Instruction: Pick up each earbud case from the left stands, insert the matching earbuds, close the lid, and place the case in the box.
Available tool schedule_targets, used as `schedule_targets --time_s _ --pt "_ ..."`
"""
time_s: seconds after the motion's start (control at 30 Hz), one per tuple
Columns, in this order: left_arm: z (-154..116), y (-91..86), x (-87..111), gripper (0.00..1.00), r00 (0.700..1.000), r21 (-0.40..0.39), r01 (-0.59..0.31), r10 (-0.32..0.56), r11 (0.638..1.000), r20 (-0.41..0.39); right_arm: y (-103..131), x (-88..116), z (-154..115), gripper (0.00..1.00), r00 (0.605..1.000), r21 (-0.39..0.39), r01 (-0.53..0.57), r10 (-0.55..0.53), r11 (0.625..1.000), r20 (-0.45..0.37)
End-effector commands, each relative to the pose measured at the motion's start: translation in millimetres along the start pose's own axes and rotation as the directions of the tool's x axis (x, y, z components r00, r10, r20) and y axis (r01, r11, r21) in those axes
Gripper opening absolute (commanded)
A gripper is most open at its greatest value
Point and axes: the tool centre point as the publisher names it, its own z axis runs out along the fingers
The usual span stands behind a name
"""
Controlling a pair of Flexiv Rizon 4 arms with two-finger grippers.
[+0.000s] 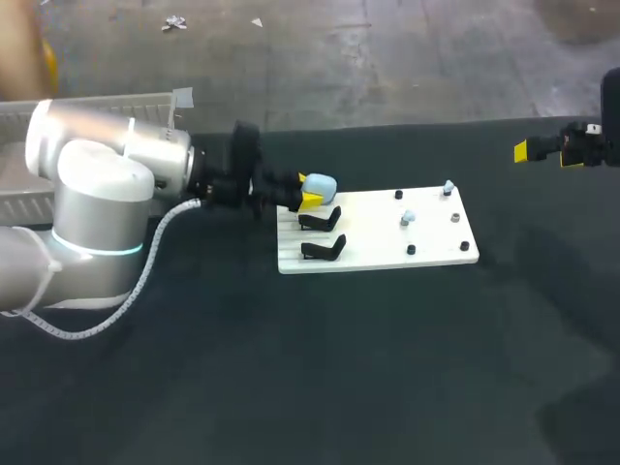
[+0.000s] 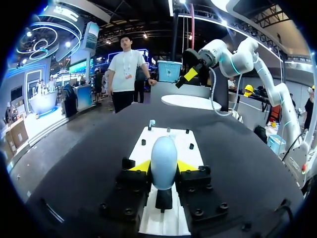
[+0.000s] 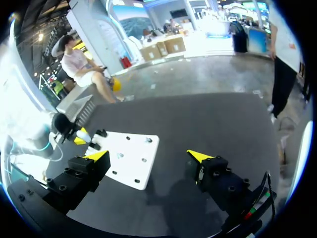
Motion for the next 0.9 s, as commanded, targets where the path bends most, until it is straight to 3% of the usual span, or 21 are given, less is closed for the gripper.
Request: schedule_targets --time_s 0.03,0.17,0.47,0.9 --pt "-7.3 -14.7 -11.4 0.00 1.000 -0.064 0.008 -0.007 0.998 0.015 3.5 0.3 6.2 1.00 1.000 -0.006 0.005 -0.005 1.000 -0.015" --pt "-1.6 -14.0 -20.4 0.00 1.000 -0.121 0.014 -0.015 0.993 -0.004 23.6 1.7 28.6 1.00 0.997 0.008 0.043 -0.043 0.999 -0.069" --pt "20.4 -8.6 -39.3 0.00 1.000 -0.206 0.020 -0.018 0.978 0.015 75.8 3.9 65.3 1.00 0.984 -0.072 0.130 -0.138 0.989 -0.112" --pt "46.9 -10.2 -67.3 0.00 0.999 -0.193 -0.022 0.031 0.981 0.041 108.2 10.2 99.5 1.00 0.966 -0.163 0.174 -0.200 0.971 -0.161"
